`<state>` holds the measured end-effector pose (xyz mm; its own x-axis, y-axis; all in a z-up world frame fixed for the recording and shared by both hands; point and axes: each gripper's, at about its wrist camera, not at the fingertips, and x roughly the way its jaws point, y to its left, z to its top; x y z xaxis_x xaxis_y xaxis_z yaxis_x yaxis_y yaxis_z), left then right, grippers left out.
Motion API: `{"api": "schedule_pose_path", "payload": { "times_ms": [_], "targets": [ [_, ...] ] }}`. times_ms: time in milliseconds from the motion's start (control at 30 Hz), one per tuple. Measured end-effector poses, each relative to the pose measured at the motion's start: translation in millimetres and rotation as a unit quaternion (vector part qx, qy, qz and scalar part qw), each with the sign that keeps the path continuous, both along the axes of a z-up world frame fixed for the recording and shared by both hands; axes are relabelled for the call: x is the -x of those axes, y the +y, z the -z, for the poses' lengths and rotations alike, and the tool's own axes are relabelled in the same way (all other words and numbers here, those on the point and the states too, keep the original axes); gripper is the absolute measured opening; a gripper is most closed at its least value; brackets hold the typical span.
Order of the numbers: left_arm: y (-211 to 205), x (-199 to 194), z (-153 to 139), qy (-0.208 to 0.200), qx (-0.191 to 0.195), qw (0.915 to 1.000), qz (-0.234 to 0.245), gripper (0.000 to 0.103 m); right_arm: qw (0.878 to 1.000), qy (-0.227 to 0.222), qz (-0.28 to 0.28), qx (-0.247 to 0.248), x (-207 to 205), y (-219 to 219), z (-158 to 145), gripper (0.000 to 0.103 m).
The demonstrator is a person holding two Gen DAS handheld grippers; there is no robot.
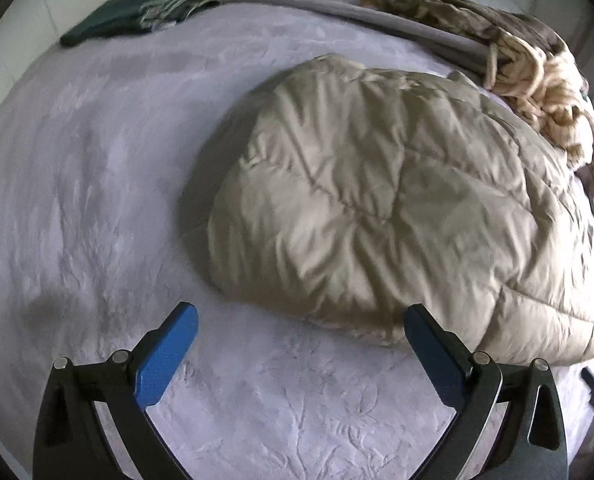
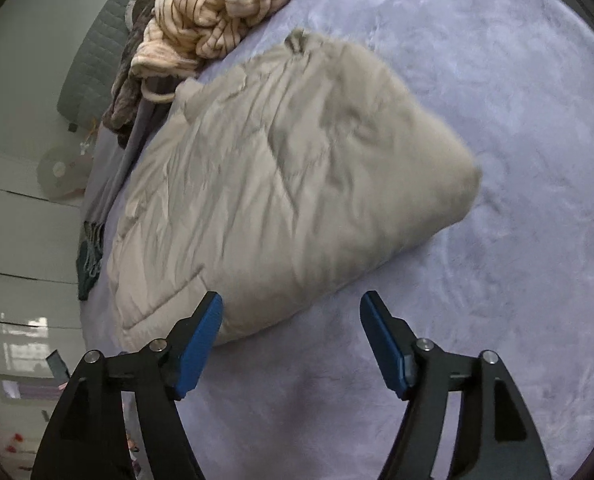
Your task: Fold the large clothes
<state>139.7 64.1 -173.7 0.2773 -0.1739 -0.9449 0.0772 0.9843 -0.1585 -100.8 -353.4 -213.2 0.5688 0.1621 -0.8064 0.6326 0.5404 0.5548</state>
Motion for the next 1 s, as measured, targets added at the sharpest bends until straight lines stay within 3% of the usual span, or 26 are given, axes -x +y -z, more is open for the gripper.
{"api": "schedule_pose_path", "payload": {
  "times_ms": [100, 167, 300, 333, 367, 667, 867, 900, 1000],
  "targets": [
    [9, -1, 13, 0.033, 0.059, 0.9976, -0.015, 0.103, 1.000, -0.010, 0.002, -0.024, -6, 3, 12, 0.087],
    [18, -2, 21, 0.052, 0.124, 0.9905, -0.026, 0.103, 0.999, -0.023, 0.011, -0.043, -9, 3, 19, 0.087],
    [30, -3, 42, 0.096, 0.244, 0.9638, -0.051, 0.103, 0.995, -0.044, 0.030, -0.082, -16, 2, 33, 0.091],
    [32, -4, 49, 0.105, 0.266, 0.9565, -0.058, 0.103, 0.994, -0.049, 0.036, -0.092, -18, 2, 36, 0.101],
    [34, -5, 53, 0.108, 0.276, 0.9529, -0.063, 0.103, 0.993, -0.054, 0.040, -0.102, -19, 2, 39, 0.103],
    [30, -37, 58, 0.073, 0.300, 0.9471, -0.087, 0.103, 0.982, -0.094, 0.064, -0.152, -38, -6, 51, 0.103],
    [15, -61, 77, 0.069, 0.309, 0.9374, -0.146, 0.103, 0.972, -0.117, 0.070, -0.193, -58, -5, 67, 0.103],
    [14, -61, 77, 0.065, 0.306, 0.9377, -0.151, 0.098, 0.973, -0.113, 0.070, -0.191, -61, -5, 69, 0.103],
    [17, -59, 74, 0.053, 0.296, 0.9415, -0.152, 0.061, 0.973, -0.107, 0.075, -0.188, -66, -5, 71, 0.103]
  ]
}}
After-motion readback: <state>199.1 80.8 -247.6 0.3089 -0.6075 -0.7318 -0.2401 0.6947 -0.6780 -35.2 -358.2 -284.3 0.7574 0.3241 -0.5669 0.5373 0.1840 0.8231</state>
